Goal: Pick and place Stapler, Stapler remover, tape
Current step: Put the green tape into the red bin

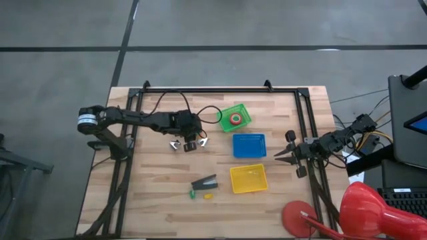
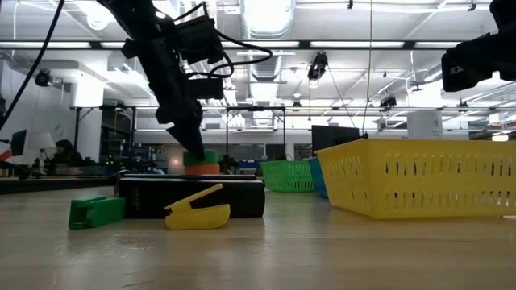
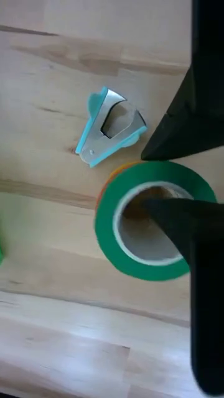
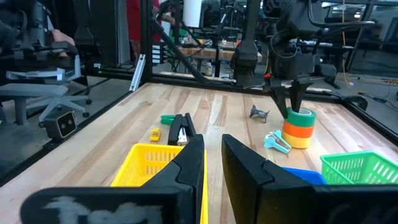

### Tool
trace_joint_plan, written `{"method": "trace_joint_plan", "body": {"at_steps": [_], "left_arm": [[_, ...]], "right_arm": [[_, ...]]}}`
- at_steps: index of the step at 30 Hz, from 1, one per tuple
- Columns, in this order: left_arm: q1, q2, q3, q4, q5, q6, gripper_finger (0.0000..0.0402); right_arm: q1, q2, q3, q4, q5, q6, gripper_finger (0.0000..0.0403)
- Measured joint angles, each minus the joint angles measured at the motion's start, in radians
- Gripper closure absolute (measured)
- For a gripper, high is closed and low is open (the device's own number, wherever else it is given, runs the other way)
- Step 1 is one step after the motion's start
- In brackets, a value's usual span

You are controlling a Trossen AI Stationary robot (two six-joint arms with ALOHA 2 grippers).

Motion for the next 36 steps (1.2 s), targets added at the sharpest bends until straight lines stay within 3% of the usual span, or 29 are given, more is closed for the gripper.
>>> {"method": "trace_joint_plan", "body": {"at_steps": [4, 16, 23, 36], "left_arm": [[0.000, 0.000, -0.002, 0.004, -0.001, 0.069, 0.0360], [0.000, -0.006, 0.038, -0.002, -0.042, 0.092, 0.0346], [0.000, -0.006, 0.075, -0.015, -0.041, 0.096, 0.0358], [0.000, -0.007, 0.133, 0.050, 0.060, 0.095, 0.0355]], "right_arm": [[0.000, 0.000, 0.000, 0.000, 0.000, 0.001, 0.0351], [0.000, 0.000, 0.000, 0.000, 0.000, 0.000, 0.0351], [0.000, 0.000, 0.000, 0.000, 0.000, 0.002, 0.0351], [0.000, 0.000, 0.000, 0.000, 0.000, 0.000, 0.0351]]}}
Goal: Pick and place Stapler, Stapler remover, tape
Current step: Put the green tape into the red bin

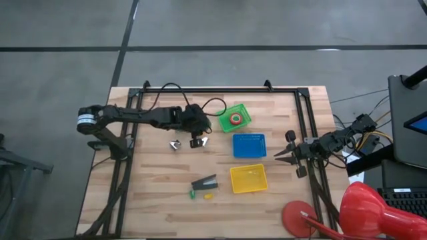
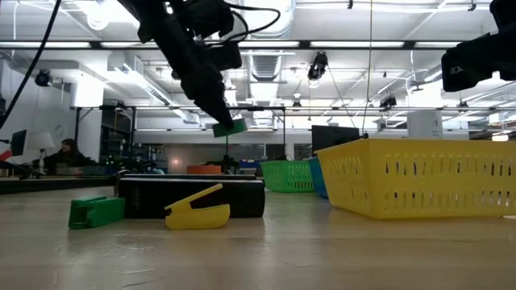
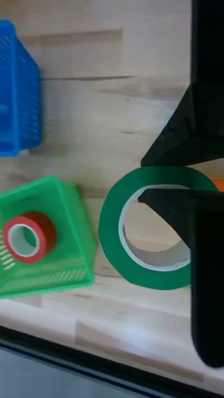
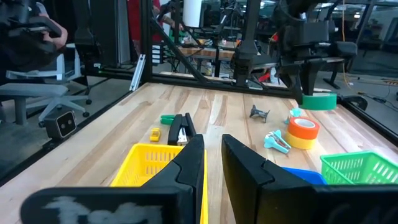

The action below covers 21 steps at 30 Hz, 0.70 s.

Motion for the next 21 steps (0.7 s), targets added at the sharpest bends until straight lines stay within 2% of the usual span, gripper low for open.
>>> {"method": "trace_joint_plan", "body": {"at_steps": [9, 17, 21], "left_arm": [[0.000, 0.011, 0.031, 0.078, 0.060, 0.006, 0.0353], [0.002, 0.073, 0.147, 0.071, 0.086, 0.036, 0.0352], [0.019, 0.119, 0.224, 0.062, 0.166, 0.049, 0.0352]], "right_arm": [[0.000, 0.000, 0.000, 0.000, 0.000, 0.000, 0.0351], [0.000, 0.001, 0.000, 0.000, 0.000, 0.001, 0.0351], [0.000, 0.001, 0.000, 0.000, 0.000, 0.002, 0.0351]]}}
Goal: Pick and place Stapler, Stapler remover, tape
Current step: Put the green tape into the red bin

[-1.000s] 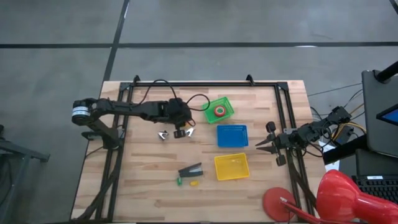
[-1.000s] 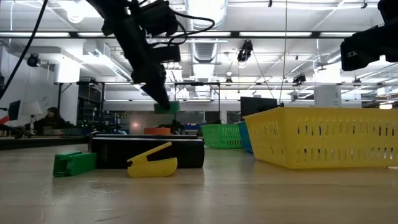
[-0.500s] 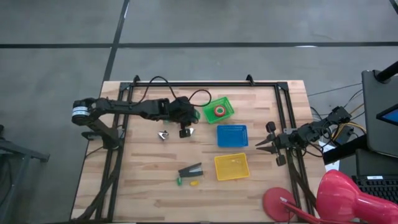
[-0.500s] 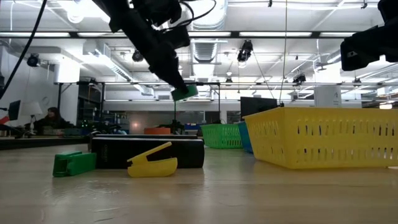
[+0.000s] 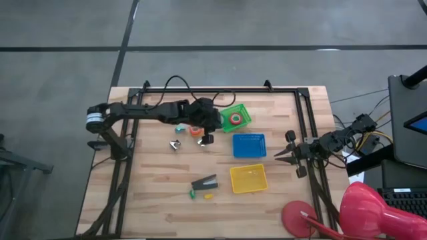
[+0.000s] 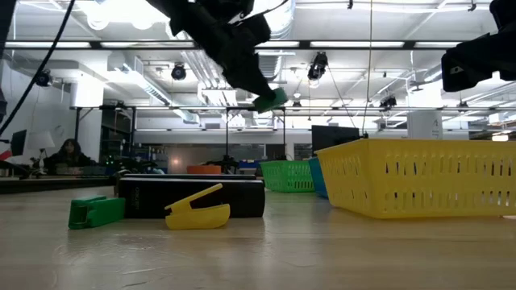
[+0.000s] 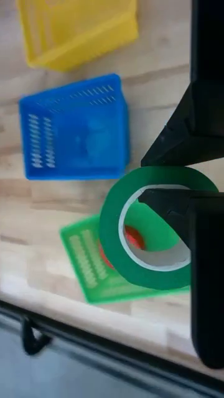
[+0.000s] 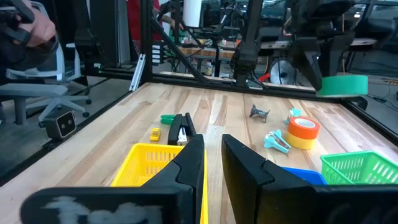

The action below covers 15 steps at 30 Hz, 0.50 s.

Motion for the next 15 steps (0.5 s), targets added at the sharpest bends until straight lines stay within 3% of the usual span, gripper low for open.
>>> {"method": "trace_joint_plan", "body": {"at_steps": [15], "left_arm": [[0.089, 0.318, 0.398, -0.213, 0.080, 0.085, 0.0351]], "right_arm": [[0.000, 0.000, 0.000, 0.000, 0.000, 0.000, 0.0351]]}}
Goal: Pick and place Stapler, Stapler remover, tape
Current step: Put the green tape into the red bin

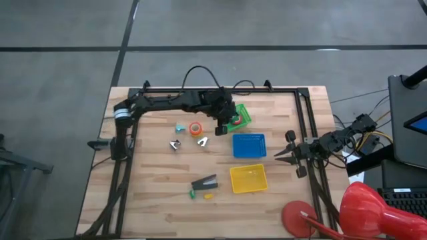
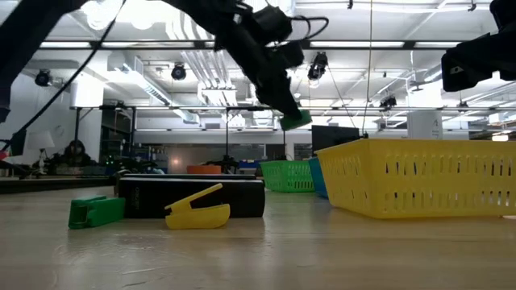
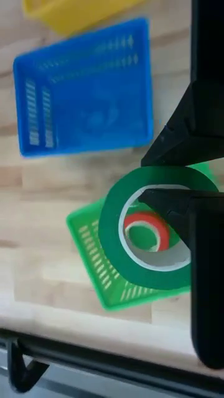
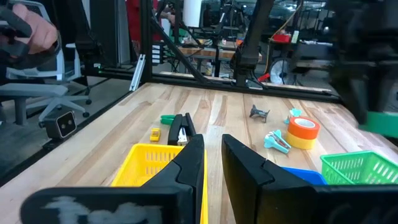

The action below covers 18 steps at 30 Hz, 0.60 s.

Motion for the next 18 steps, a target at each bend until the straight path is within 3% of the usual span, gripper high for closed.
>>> {"method": "trace_joint_plan", "body": {"at_steps": [8, 18], "left_arm": [[0.031, 0.144, 0.115, -0.023, 0.019, 0.010, 0.0351], [0.054, 0.237, 0.157, -0.007, 0.021, -0.045, 0.0351]], "right_arm": [[0.000, -0.001, 0.000, 0.000, 0.000, -0.002, 0.0351], [0.000, -0.001, 0.000, 0.000, 0.000, -0.002, 0.0351]]}}
